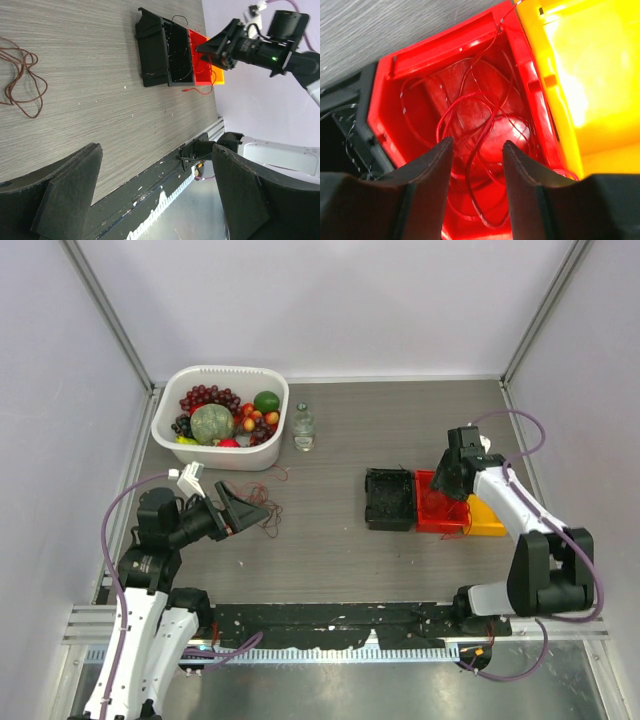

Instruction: Untangle the cables

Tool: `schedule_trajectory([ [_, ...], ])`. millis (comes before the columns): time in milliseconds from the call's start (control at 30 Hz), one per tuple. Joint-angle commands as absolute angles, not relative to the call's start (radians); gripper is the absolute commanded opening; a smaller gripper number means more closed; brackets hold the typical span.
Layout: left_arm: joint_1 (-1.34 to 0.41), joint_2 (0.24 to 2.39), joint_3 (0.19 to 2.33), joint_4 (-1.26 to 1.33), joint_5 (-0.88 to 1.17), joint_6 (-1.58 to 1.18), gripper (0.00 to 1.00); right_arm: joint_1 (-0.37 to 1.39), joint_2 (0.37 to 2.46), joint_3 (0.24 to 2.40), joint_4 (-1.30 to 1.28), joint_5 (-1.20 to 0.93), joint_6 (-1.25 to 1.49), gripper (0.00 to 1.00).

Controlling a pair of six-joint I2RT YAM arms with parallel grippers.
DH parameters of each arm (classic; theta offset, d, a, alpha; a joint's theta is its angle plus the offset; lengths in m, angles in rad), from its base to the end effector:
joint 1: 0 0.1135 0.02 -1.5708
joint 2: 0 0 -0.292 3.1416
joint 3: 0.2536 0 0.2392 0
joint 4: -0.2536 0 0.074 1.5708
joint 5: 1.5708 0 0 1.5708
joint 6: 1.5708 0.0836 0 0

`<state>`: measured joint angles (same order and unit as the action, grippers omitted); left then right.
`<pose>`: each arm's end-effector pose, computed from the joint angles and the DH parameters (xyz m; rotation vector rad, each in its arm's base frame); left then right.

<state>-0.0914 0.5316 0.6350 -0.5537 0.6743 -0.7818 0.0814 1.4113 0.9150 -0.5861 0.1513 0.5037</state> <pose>0.1126 -0.0627 0.2845 -0.2741 2.1170 -1.2153 0.2794 0.0102 0.2060 0.6002 2.5628 -0.0019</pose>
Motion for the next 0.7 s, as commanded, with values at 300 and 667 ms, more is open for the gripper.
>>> schedule_trajectory([
  [300,-0.094,0.529,0.664,-0.495,0.722,-0.767,0.95,-0.016,1.037,0.987,-0.904,0.327,0.629,0.66],
  [667,-0.095,0.499,0.658,-0.532,0.738,-0.749,0.95,-0.365,0.986,0.756,-0.703,-0.239,0.523,0.56],
])
